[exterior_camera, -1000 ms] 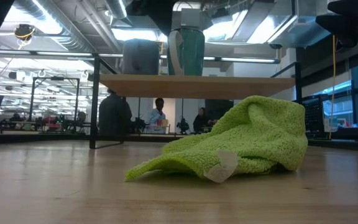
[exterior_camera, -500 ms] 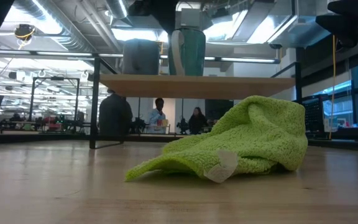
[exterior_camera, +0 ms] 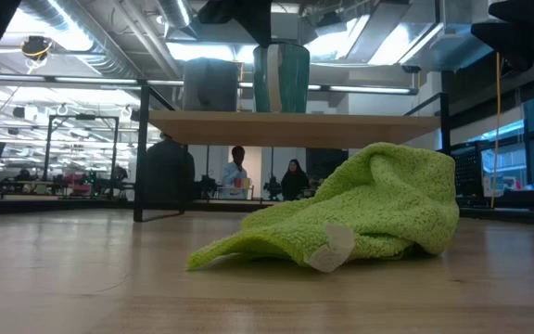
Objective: Stack small to large cups/mugs on shelf
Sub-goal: Put the light blue mug on the shelf
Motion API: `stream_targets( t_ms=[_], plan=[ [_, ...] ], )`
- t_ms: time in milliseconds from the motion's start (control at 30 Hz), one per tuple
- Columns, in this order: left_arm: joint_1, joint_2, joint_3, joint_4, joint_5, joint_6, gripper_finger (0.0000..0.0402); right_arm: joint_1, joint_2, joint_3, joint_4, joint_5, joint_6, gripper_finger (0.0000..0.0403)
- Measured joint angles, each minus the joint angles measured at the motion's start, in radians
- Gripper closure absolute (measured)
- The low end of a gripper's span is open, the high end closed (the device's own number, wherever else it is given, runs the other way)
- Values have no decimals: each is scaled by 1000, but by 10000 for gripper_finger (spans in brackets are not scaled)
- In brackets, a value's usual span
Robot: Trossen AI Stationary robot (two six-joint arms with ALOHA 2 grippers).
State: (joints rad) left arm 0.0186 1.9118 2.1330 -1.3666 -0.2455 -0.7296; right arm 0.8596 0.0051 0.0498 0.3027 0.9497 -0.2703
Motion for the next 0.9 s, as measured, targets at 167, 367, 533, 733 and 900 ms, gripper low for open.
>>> stream_targets(
  t_ms=[167, 367, 533, 733, 900],
  plan=[
    [-9, 0, 0, 3, 4, -1, 401, 0, 0, 0, 0, 0, 0, 221],
    [-13, 0, 0, 63, 5, -1, 401, 0, 0, 0, 0, 0, 0, 221],
    [-13, 0, 0, 58, 4, 4, 401, 0, 0, 0, 0, 0, 0, 221],
    [-15, 0, 0, 1, -16, 6, 401, 0, 0, 0, 0, 0, 0, 221],
    [-28, 23, -1, -34, -20, 8, 401, 0, 0, 0, -1, 0, 0, 221]
  ],
)
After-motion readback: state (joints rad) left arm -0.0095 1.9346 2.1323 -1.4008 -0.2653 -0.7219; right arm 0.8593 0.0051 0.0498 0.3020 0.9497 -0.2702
